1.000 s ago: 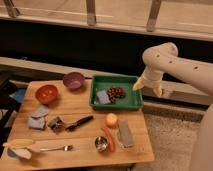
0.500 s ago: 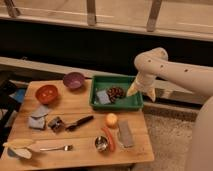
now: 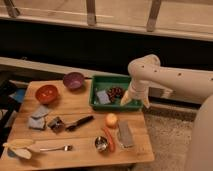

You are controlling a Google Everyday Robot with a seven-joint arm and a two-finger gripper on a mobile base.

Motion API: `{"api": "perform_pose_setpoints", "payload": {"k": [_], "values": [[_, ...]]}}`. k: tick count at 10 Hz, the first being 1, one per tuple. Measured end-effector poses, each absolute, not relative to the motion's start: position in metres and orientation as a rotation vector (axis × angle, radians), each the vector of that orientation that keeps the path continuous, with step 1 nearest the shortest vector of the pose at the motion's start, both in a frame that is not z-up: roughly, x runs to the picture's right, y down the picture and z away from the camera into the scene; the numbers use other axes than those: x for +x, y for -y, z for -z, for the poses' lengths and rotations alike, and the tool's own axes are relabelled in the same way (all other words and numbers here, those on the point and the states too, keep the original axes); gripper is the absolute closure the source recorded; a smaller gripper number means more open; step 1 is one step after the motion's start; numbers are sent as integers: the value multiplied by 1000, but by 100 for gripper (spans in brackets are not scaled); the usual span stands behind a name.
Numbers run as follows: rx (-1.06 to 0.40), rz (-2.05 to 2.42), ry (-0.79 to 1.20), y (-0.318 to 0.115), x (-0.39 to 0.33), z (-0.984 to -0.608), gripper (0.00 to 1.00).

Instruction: Place pepper in metal cup

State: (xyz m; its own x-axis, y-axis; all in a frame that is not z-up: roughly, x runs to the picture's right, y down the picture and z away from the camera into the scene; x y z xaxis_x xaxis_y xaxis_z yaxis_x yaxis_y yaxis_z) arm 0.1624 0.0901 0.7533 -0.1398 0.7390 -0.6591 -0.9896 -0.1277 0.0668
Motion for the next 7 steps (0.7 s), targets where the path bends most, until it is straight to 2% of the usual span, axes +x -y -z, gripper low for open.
{"api": "perform_pose_setpoints", "payload": {"k": [3,7], "values": [[-674,-1501,-549,-112,135,-736,20],[-683,-1483,-546,-114,134,-734,20]]}}
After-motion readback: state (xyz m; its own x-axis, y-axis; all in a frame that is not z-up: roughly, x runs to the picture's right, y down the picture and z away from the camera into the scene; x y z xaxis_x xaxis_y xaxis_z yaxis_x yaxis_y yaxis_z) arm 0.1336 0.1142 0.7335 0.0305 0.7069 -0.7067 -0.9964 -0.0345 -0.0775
